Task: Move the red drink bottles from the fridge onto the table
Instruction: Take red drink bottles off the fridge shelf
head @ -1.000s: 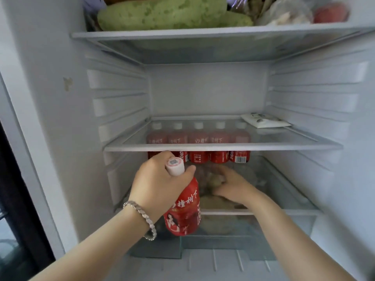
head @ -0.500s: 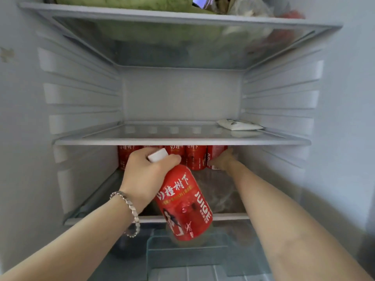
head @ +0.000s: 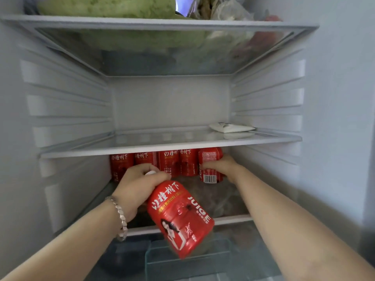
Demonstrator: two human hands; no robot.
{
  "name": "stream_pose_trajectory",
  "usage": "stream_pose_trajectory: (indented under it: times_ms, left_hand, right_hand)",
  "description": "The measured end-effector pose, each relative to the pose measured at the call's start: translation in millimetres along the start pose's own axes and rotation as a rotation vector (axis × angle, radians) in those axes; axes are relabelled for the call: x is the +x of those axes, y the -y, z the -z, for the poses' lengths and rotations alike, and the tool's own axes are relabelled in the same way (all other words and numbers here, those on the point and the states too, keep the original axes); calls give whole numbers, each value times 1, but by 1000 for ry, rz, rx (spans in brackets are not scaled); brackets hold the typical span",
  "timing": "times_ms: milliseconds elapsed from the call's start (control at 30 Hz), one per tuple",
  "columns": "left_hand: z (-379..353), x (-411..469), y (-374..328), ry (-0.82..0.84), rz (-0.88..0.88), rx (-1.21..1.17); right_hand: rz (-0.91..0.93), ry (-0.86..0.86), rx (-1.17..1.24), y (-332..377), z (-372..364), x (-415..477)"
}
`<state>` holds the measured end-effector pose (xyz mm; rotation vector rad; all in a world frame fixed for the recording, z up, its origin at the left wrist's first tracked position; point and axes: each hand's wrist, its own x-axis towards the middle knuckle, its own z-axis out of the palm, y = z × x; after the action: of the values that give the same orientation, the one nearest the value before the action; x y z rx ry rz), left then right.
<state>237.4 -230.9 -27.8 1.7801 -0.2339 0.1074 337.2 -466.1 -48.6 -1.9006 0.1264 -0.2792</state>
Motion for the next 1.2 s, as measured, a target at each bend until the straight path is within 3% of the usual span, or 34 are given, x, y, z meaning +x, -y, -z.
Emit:
stream_pose_trajectory:
  times_ms: [133, 467, 600, 767, 833, 900, 933, 967, 1067, 1100, 1200]
  left_hand:
    - [-1, 4, -17, 122, -27, 166]
    - [-5, -24, -30, 224, -328, 552]
    - [4, -28, -39, 225, -412, 571]
    - [20, -34, -34, 260, -538, 595]
    - [25, -37, -29, 241, -508, 599]
    - [31, -36, -26, 227, -443, 583]
    - [34, -34, -25, 219, -413, 580]
    - [38, -31, -25, 212, -384, 582]
    - [45, -19, -23, 211, -302, 621]
    - [47, -15, -22, 218, -278, 630]
    - [48, -9, -16, 255, -202, 626]
  right_hand:
    - [16, 75, 20, 8, -10, -54]
    - [172, 2, 61, 13, -6, -175]
    - [266, 27, -123, 23, -11, -195]
    - [361, 185, -360, 39, -20, -194]
    - [346, 344, -419, 44, -20, -190]
    - [315, 550, -335, 49, -20, -181]
    - [303, 575, -208, 50, -22, -172]
    - [298, 508, -65, 50, -25, -157]
    - [162, -1, 110, 49, -40, -87]
    - [76, -77, 66, 50, -45, -67]
    - [-158, -62, 68, 43, -53, -14]
